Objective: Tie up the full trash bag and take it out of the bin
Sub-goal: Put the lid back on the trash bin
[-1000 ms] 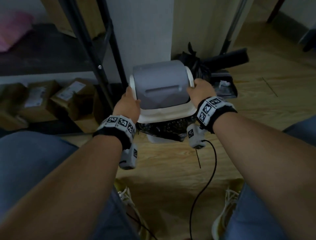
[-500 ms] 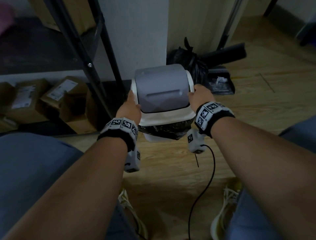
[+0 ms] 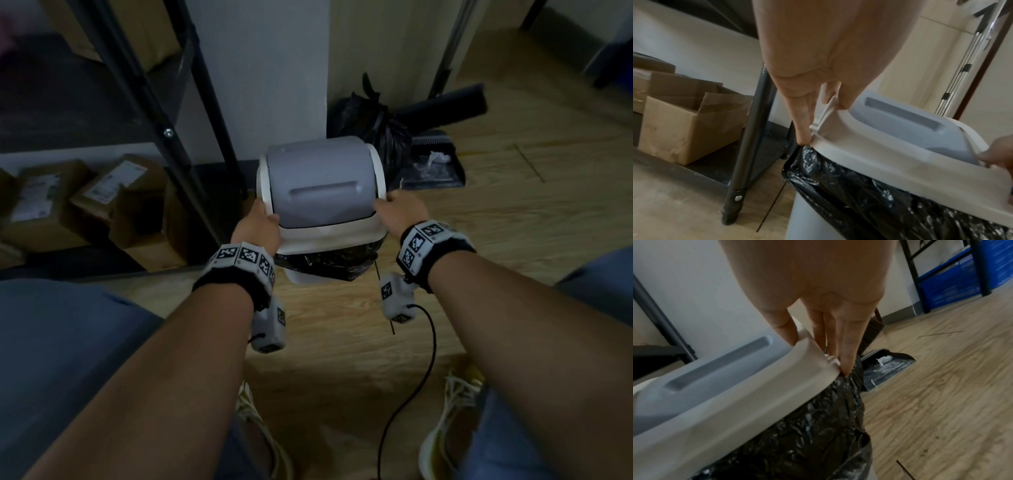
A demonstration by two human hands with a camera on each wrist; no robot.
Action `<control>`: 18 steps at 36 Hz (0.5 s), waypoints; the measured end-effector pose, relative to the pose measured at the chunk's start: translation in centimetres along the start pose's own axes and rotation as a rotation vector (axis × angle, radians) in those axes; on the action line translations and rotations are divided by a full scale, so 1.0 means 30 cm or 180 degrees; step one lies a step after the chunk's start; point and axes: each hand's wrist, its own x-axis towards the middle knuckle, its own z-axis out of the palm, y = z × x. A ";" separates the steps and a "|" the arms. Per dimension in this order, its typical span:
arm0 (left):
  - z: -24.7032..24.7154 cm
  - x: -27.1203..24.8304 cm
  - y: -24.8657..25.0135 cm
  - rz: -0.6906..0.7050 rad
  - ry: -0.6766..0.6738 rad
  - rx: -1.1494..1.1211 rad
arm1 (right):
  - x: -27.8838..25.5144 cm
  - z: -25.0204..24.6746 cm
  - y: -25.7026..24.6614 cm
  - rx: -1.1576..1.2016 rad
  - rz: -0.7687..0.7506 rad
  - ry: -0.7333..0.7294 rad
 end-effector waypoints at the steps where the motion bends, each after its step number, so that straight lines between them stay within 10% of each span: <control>1: 0.000 0.007 -0.004 -0.0009 0.0009 -0.0058 | 0.002 -0.003 0.002 0.0049 -0.0030 -0.0010; 18: -0.004 0.178 -0.004 -0.0092 0.0342 -0.0768 | 0.174 0.084 -0.072 0.0571 -0.0296 -0.0155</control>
